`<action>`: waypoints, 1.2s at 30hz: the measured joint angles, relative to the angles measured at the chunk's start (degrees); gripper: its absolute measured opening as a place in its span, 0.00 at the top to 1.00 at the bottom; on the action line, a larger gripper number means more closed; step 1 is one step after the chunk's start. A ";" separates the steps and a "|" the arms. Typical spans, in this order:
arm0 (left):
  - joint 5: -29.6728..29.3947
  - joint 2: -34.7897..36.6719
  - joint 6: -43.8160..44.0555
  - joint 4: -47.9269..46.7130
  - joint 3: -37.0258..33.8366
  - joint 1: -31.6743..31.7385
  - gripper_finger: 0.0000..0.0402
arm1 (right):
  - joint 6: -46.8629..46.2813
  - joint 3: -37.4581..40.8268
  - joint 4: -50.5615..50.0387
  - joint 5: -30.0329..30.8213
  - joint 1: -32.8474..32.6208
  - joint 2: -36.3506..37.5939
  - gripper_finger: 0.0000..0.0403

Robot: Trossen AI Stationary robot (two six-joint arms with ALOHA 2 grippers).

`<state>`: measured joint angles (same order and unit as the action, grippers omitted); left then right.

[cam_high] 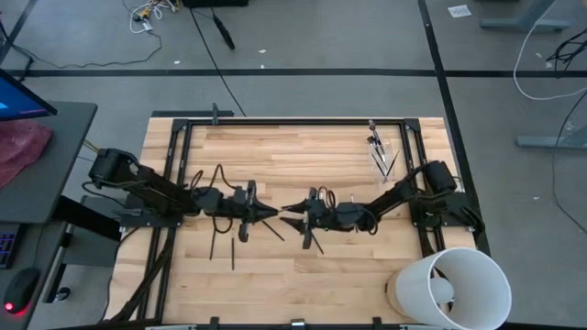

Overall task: Put items in baskets/containers
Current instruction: Put the eyeshadow brush into the transparent organizer

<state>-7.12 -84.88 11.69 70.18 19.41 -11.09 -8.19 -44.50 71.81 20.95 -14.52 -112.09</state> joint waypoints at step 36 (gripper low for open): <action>-2.13 0.02 0.74 -1.53 0.40 -0.04 0.89 | 5.77 -0.71 4.98 -4.83 0.13 0.66 0.98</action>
<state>-9.26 -84.86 12.43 68.66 19.81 -11.14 -2.42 -45.21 76.80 16.12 -14.39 -111.43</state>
